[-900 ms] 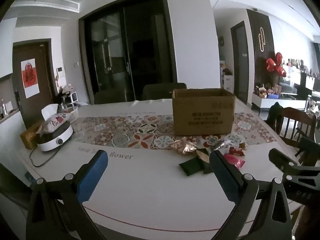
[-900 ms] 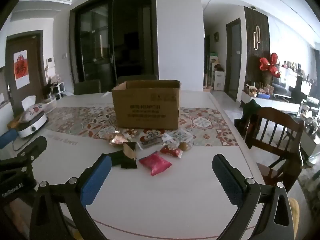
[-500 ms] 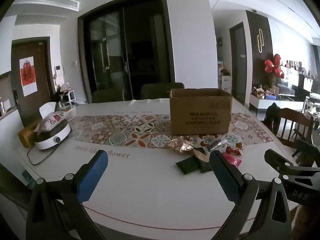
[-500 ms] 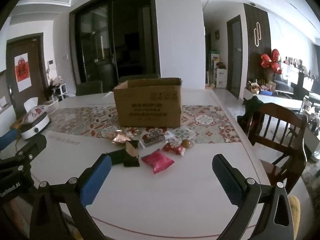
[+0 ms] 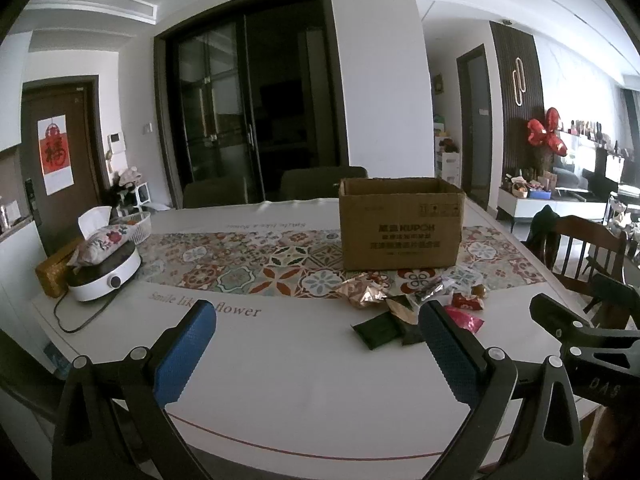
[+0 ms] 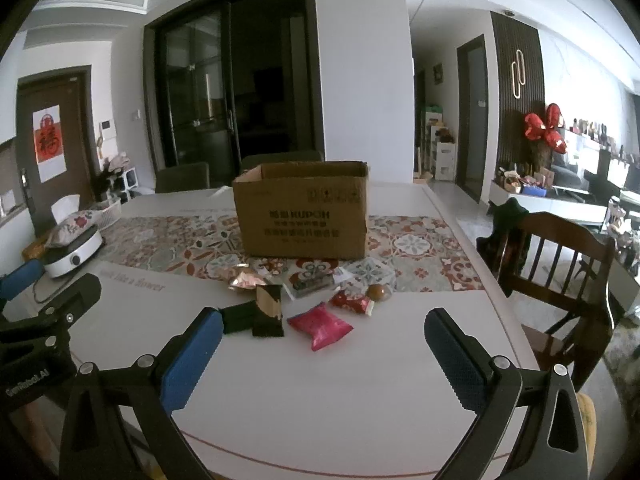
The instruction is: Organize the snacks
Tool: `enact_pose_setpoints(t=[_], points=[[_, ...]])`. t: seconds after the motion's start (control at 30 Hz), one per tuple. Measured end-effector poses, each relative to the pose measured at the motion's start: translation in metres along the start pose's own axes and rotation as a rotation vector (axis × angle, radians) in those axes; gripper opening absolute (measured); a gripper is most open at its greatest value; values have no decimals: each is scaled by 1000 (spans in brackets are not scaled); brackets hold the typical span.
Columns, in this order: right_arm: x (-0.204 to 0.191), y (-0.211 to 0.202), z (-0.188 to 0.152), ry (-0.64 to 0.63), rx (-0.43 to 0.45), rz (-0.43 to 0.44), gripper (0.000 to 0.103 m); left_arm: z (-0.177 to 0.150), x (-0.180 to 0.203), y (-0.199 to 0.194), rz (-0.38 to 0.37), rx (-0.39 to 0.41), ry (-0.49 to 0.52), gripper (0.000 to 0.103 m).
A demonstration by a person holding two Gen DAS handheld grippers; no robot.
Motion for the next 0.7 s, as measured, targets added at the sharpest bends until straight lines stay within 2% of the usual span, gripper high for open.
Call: enact_pose_setpoints(t=[0.7], points=[[-1,0,-1,1,-7,8,102,3,-2,-5,-10,21,-3,103]])
Point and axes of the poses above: each gripper's, at about its wrist camera, not at the fingertips, and y roughly the way its jaws point, x to its right, z to its top, the point moved 6 cm from there along y, roughly the way its jaws point, and after that the axes turned 2 degrees about z, right-handed, at the moved point
